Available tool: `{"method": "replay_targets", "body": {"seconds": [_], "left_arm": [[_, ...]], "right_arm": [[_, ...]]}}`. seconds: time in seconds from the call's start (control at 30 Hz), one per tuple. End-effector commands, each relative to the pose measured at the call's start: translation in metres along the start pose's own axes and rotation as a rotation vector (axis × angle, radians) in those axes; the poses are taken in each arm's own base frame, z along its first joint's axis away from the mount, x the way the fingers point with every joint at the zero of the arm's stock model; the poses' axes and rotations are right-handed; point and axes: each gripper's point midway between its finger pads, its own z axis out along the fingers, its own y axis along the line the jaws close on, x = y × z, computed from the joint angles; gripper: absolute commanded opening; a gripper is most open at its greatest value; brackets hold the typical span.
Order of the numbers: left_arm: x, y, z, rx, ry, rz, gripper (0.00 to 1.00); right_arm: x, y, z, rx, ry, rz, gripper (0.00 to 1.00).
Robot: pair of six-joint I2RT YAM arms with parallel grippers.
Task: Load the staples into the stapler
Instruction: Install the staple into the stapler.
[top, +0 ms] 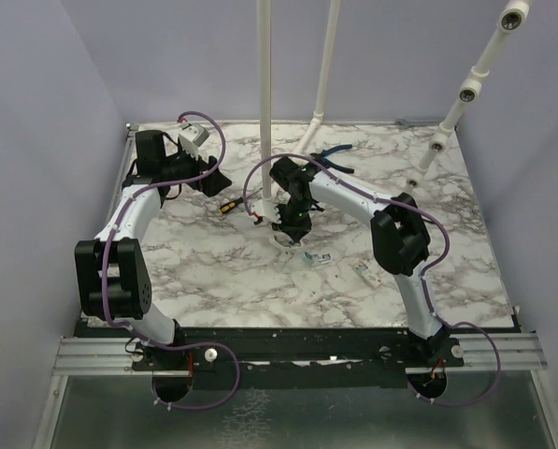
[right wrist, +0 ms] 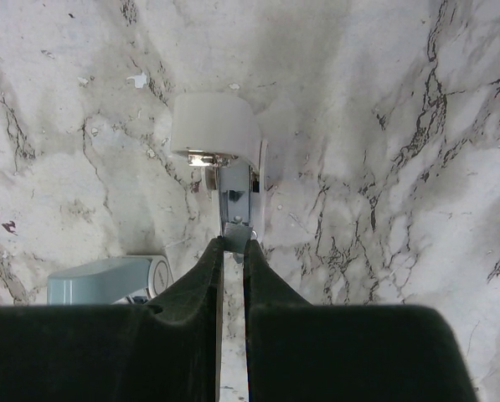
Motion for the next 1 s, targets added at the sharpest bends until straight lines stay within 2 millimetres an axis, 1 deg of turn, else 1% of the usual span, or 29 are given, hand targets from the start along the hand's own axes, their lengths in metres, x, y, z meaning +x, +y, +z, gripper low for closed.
{"method": "replay_targets", "body": {"seconds": [0.0,0.97], "left_arm": [[0.0004,-0.0022,-0.0031,0.014,-0.006,0.003,0.99],[0.0013,-0.0006,-0.0040,0.014,-0.007,0.002,0.99]], "right_arm": [[-0.0008,-0.0062,0.0059,0.002,0.011,-0.020,0.07],[0.0016,-0.0033,0.0112,-0.013,0.016,-0.020,0.08]]}}
